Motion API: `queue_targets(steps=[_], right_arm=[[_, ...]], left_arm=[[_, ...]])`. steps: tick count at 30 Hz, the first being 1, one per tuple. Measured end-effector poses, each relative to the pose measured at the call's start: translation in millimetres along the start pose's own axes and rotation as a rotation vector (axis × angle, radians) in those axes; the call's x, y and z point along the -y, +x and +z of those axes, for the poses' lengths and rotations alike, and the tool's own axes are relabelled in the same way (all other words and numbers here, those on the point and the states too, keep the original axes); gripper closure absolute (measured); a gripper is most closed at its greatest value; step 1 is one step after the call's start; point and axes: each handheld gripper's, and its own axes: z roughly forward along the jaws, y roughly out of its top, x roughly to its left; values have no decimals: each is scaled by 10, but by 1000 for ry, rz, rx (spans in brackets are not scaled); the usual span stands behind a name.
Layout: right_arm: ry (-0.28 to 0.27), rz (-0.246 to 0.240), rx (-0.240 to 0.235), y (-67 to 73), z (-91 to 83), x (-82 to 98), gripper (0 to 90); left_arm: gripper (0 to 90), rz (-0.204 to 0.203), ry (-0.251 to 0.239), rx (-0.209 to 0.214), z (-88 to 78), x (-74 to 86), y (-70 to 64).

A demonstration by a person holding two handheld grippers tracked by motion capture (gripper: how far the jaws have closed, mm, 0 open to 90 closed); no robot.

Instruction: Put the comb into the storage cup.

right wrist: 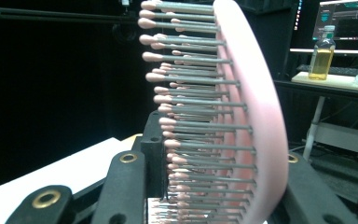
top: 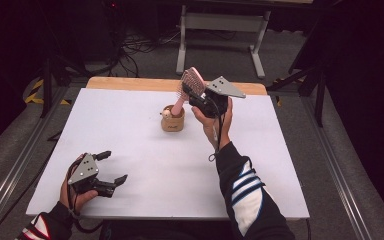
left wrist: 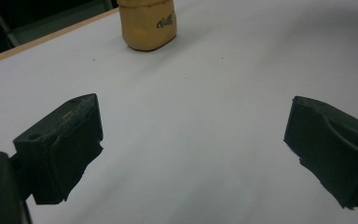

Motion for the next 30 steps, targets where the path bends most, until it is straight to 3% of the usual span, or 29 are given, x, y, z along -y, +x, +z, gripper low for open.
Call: queue_targets(steps=[16,21,30], right_arm=[[22,34,39,-54,84,129,632],[25,89,36,-72,141,236,632],[49,132,24,-32,236,398,632]], left_arm=[[51,-2,-1,3,-4,3,8],[51,6,4,3,2,1,1],[53,6,7,14,7,2,6]])
